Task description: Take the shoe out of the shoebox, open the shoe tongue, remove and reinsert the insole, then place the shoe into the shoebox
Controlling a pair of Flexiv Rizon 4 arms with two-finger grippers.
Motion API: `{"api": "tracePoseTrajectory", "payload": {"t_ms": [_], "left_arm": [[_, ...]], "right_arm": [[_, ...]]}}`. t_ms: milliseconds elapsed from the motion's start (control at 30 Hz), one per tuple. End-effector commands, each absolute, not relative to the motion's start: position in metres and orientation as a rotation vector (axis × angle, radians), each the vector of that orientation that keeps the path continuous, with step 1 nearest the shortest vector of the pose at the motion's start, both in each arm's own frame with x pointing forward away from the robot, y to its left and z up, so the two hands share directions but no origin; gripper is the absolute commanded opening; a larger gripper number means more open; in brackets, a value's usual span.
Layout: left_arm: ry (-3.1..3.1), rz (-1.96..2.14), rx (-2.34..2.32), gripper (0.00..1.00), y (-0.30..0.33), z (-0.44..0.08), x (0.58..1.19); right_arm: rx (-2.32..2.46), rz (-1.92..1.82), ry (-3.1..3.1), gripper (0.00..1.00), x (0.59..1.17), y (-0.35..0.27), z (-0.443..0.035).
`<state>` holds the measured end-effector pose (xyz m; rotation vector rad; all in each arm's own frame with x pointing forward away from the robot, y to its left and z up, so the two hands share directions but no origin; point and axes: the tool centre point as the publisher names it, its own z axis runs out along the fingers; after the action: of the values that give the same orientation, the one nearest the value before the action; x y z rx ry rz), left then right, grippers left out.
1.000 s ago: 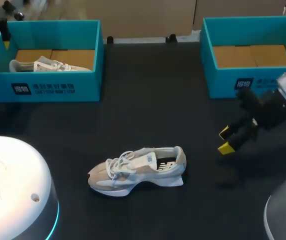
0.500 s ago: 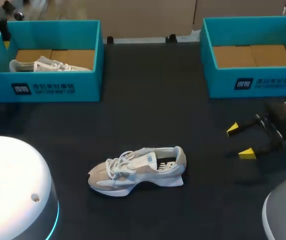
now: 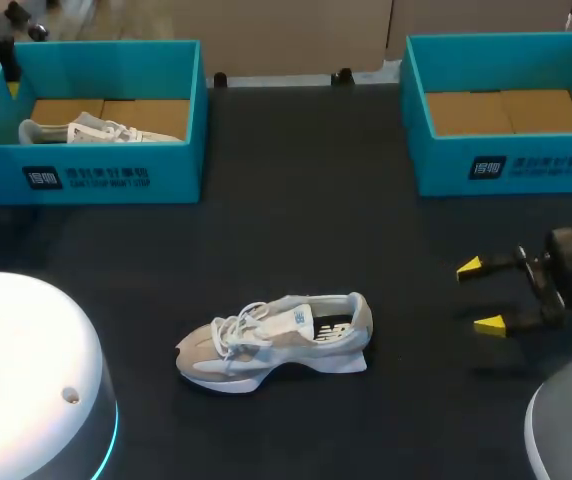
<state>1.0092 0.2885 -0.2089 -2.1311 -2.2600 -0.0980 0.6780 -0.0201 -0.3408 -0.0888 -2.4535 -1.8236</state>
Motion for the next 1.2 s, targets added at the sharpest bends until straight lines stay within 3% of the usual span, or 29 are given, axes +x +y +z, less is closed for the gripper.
{"api": "tracePoseTrajectory", "payload": {"t_ms": [33,1200], "left_arm": [[-2.260,-0.103,-2.132,1.00,0.289,-0.209,1.008],[-2.260,-0.103,-2.132,1.00,0.289,-0.209,1.008]], "right_arm": [[-0.201,-1.759,-2.603,1.00,0.667,-0.015,-0.337],[-0.285,-1.800,-2.554,1.00,0.676,0.031,-0.381]]}}
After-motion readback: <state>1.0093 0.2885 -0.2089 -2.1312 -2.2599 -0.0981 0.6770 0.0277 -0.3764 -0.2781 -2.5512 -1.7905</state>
